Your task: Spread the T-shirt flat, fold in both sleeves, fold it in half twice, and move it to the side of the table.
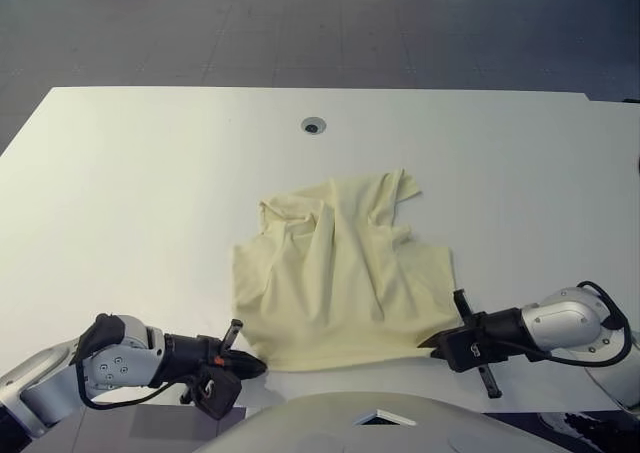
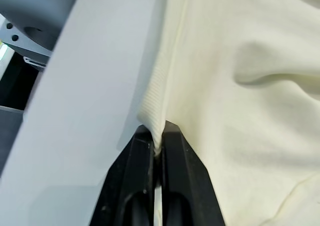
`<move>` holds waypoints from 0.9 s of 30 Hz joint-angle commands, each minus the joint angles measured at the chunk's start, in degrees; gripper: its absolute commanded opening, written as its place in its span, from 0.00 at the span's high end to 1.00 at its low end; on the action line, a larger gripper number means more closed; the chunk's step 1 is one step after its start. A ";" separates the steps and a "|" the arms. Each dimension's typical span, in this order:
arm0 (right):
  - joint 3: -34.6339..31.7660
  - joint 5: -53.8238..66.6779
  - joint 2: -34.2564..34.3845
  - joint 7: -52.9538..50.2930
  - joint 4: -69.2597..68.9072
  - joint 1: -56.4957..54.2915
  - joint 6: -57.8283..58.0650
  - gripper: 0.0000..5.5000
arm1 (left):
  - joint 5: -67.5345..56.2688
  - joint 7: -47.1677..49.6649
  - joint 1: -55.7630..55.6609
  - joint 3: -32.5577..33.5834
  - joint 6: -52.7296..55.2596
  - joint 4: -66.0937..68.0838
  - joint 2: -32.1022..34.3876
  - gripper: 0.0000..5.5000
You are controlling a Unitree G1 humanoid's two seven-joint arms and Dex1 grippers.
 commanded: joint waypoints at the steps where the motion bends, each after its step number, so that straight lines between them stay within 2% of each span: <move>1: -2.56 0.62 -0.25 -2.16 -2.62 1.06 2.77 0.94 | -1.25 -0.70 2.30 4.49 1.10 -1.12 1.60 1.00; 3: -3.86 1.12 0.23 -3.40 -3.54 1.12 3.95 0.90 | -2.89 -0.58 3.62 7.81 1.03 -1.53 2.29 1.00; 8: -9.49 5.79 1.10 -5.38 -7.60 1.82 6.62 0.76 | -10.55 -3.12 8.10 18.20 1.22 -2.17 4.16 0.85; 13: -16.74 12.54 0.01 -4.12 -10.20 0.80 9.06 0.61 | -22.99 -8.50 12.24 27.63 3.76 -5.48 3.16 0.69; 16: -16.05 11.49 -0.05 -4.95 -6.90 -5.52 9.02 0.52 | -29.34 -10.03 7.59 29.90 7.30 -6.50 2.20 0.59; 19: -11.77 7.11 1.99 -7.25 -0.96 -12.18 8.50 0.43 | -28.82 -8.79 -3.66 26.24 10.65 -3.30 -1.75 0.50; 24: -5.74 0.01 5.22 -11.55 6.60 -14.70 7.53 0.30 | -9.39 -3.90 -22.39 15.06 8.87 11.46 -13.50 0.37; 27: -3.40 -3.78 6.71 -13.76 11.02 -16.50 6.97 0.22 | -1.04 -1.49 -27.58 10.59 4.77 20.24 -18.64 0.28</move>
